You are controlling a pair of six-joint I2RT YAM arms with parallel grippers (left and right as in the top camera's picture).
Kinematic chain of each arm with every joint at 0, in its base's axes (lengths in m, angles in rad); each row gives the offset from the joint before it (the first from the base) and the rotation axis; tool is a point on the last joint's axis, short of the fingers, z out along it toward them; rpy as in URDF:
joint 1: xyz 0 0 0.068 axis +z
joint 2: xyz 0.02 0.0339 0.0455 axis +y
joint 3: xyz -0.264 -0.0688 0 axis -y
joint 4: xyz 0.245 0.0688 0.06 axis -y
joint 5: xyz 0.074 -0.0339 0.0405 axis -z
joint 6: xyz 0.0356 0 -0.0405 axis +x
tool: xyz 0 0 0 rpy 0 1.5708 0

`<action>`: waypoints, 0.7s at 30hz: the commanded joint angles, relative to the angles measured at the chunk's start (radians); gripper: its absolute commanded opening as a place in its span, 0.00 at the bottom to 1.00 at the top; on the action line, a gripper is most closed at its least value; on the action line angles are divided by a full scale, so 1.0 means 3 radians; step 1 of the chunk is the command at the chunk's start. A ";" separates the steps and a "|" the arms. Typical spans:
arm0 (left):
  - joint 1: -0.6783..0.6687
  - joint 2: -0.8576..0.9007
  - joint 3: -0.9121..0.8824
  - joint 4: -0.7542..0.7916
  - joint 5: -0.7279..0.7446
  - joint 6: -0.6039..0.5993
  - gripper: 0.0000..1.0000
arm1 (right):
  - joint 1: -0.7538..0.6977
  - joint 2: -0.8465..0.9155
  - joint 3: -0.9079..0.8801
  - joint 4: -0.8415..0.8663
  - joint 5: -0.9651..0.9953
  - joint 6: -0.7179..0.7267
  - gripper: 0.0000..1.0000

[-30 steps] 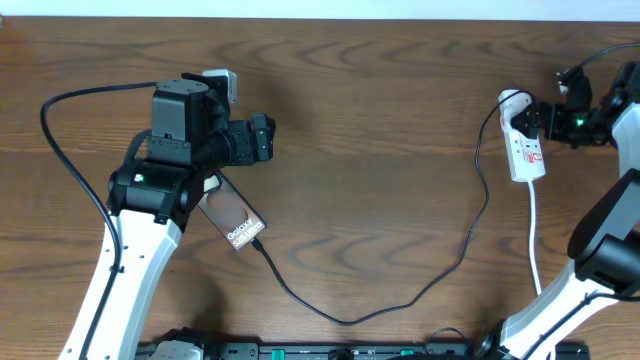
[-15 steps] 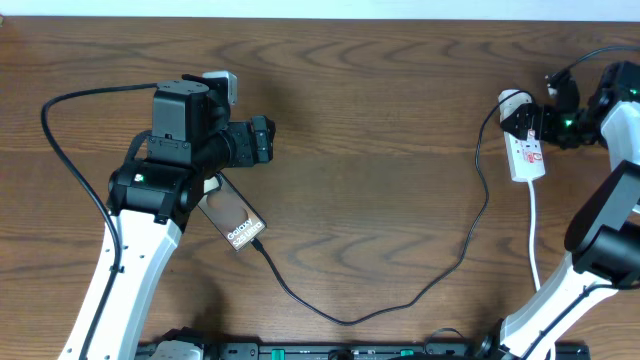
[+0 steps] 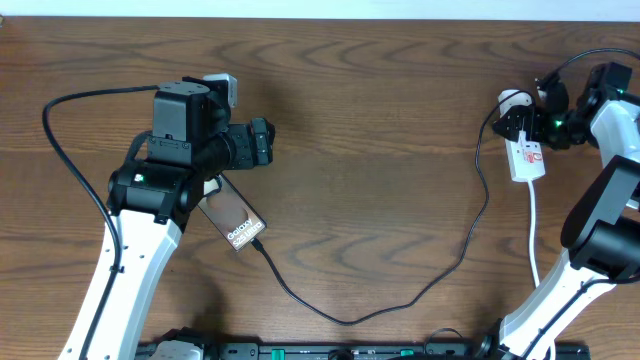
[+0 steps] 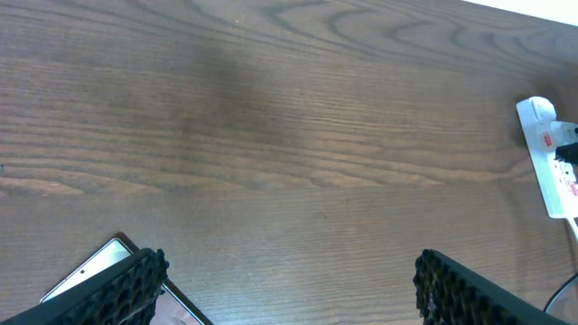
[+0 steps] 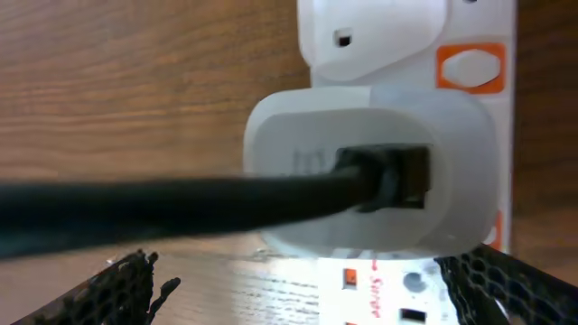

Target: Plug charger to phone and switch on socket

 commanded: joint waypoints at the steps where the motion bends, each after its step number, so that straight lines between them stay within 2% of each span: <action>1: -0.0010 0.0001 0.0080 -0.0010 -0.0047 0.0031 0.90 | 0.0023 0.0004 -0.0013 0.0056 0.0277 0.0005 0.99; 6: -0.0010 0.0000 0.0080 -0.0009 -0.0047 0.0031 0.90 | 0.0023 0.0004 -0.0013 0.0080 0.0346 0.0008 0.99; 13: -0.0010 0.0000 0.0080 -0.0009 -0.0047 0.0031 0.90 | 0.0023 0.0005 -0.0013 0.0211 -0.0079 0.0141 0.99; 21: -0.0010 0.0000 0.0080 -0.0010 -0.0047 0.0029 0.90 | 0.0045 0.0005 -0.0017 0.0148 -0.0116 0.0235 0.99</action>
